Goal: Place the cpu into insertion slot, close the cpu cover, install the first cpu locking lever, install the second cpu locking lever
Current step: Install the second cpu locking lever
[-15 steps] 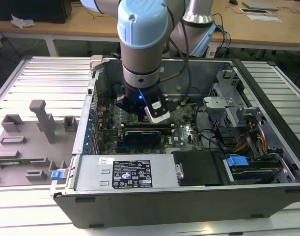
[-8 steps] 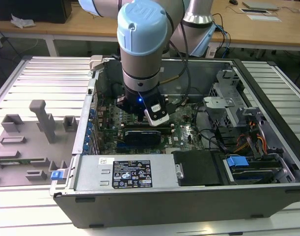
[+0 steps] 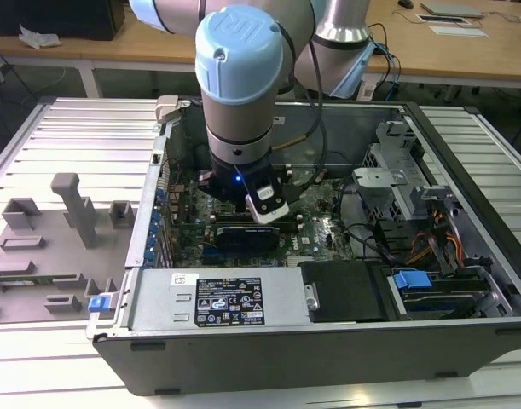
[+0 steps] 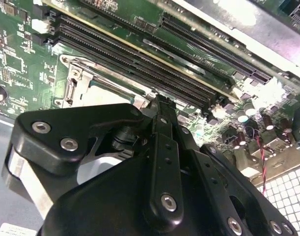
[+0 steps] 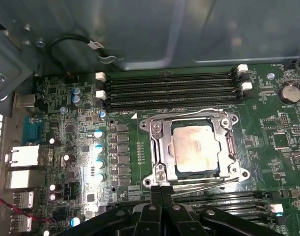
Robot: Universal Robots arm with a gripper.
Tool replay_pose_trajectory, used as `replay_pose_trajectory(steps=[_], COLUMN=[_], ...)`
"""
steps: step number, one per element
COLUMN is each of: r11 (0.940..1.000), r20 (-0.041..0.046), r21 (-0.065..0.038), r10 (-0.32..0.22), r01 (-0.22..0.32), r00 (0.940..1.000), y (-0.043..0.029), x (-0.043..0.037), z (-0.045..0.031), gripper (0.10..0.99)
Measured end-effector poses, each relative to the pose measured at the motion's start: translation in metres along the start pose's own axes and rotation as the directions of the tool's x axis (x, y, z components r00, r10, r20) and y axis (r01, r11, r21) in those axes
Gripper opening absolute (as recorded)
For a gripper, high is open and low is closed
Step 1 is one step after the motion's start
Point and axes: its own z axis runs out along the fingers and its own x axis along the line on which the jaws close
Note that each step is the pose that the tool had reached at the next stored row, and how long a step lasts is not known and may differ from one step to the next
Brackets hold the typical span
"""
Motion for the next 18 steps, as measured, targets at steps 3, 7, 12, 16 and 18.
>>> replay_pose_trajectory(steps=[3, 7, 12, 16, 18], r11=[1.0, 0.9999, 0.9998, 0.9998, 0.9998], r20=[0.0004, 0.0004, 0.0002, 0.0002, 0.0001], r21=[-0.007, -0.015, -0.018, -0.018, -0.018], r10=[0.0, 0.0, 0.0, 0.0, 0.0], r01=[0.0, 0.0, 0.0, 0.0, 0.0], r00=[1.0, 1.0, 1.0, 1.0, 1.0], y=[-0.0011, -0.0023, 0.0002, 0.0008, 0.0005], x=[0.0005, 0.0019, 0.0028, 0.0048, 0.0064], z=[0.0034, 0.0071, 0.0093, 0.0119, 0.013], gripper=[0.106, 0.106, 0.106, 0.106, 0.106])
